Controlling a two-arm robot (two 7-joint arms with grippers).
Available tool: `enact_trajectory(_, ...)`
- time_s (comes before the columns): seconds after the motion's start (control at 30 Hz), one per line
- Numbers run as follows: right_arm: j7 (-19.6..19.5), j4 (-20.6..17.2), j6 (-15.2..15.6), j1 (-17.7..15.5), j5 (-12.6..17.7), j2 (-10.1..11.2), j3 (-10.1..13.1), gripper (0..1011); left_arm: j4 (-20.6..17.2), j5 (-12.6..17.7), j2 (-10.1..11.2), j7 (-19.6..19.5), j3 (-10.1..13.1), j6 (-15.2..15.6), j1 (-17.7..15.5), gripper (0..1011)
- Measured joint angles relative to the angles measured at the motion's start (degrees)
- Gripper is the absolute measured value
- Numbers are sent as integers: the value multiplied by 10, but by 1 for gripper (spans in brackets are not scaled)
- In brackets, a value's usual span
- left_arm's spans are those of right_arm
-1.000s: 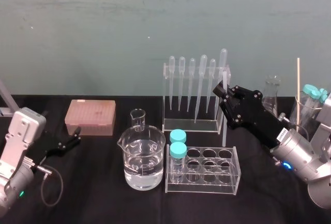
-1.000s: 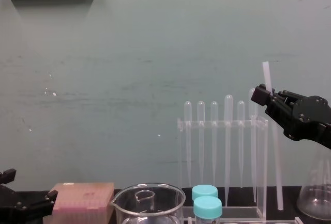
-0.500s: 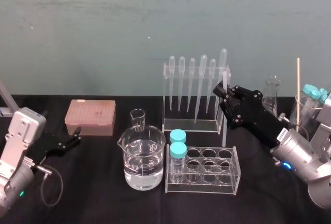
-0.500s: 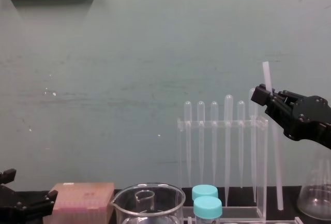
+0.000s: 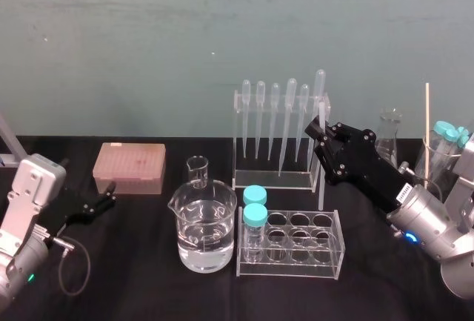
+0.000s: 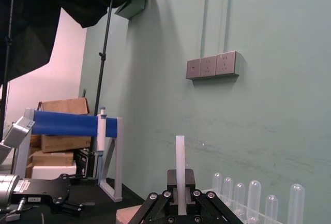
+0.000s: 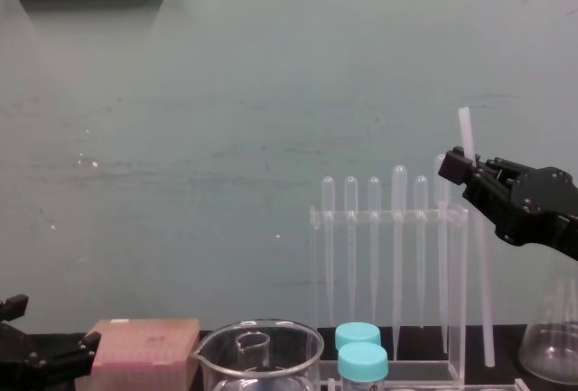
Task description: Pick up the stirring rod with one hand, then place it down.
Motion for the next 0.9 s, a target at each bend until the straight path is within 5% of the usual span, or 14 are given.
enact_trajectory(0.6,0,-3,-1,-2,-3,0,4,72,0,0,0,0,0,0,0,1000)
enact_trajectory(0.9,-13,-52,26,-28,-5,12,19,72,0,0,0,0,0,0,0,1000)
